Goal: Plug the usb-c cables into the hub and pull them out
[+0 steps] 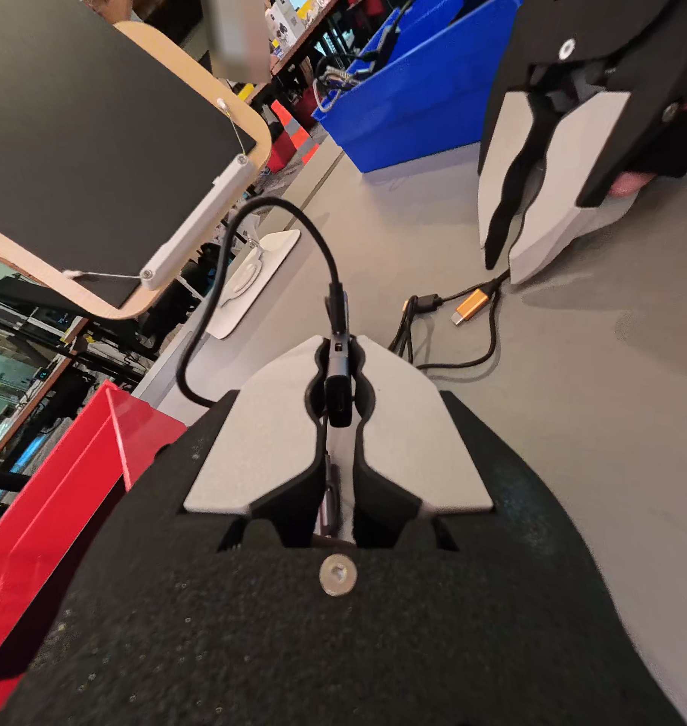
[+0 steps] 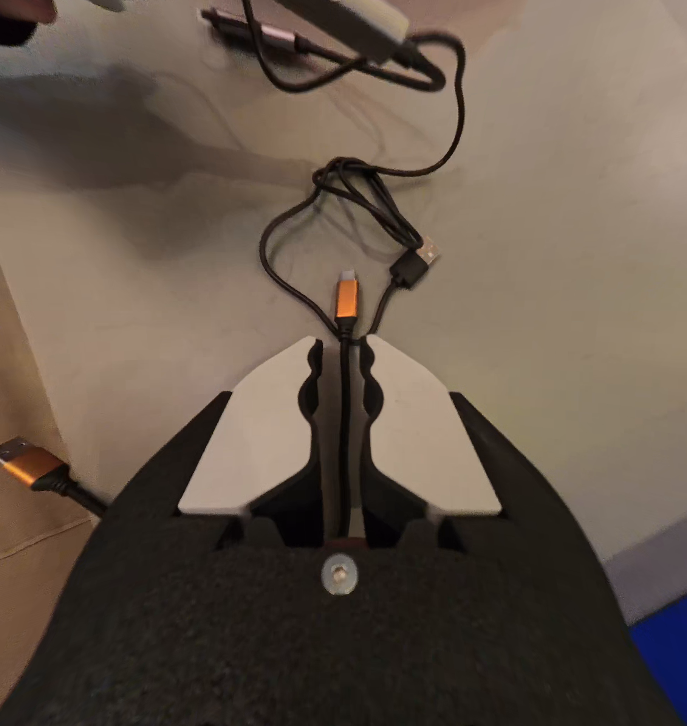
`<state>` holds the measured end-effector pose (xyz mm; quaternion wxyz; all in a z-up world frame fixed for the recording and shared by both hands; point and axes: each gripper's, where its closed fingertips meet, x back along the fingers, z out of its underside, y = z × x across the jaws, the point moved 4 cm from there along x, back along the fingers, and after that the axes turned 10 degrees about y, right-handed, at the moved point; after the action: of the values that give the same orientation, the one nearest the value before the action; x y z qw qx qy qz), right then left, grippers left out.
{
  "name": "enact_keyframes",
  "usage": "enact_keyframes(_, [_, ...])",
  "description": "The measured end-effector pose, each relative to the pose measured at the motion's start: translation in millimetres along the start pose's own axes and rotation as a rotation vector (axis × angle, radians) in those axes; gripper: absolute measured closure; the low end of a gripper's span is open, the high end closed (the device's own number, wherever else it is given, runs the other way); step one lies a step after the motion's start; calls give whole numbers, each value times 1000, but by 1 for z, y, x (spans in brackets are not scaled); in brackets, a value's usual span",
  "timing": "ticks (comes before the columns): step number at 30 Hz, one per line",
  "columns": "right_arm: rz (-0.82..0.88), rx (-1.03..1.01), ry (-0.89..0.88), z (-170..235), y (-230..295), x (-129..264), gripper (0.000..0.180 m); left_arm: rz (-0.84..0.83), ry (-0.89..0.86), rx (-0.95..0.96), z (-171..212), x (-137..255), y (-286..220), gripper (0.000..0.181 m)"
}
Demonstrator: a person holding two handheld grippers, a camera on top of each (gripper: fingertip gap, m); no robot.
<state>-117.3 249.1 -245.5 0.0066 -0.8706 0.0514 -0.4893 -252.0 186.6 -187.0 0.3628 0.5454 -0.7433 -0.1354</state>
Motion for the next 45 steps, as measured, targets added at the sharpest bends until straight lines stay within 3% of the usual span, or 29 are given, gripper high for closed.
enact_keyframes(5, [18,0,-23,5,-4,-7,176,-11,-8,-54,7,1,-2,172])
enact_keyframes(14, [-215,-59,-75,-48,51,56,176,-140,68,-340,4,-10,-18,172])
enact_keyframes(21, [-147,-101,-3,-51,50,49,177,-179,78,-464,-6,-11,-33,172])
enact_keyframes(45, [-296,-205,-22,-44,49,48,176,-262,87,-619,-9,-12,-39,172])
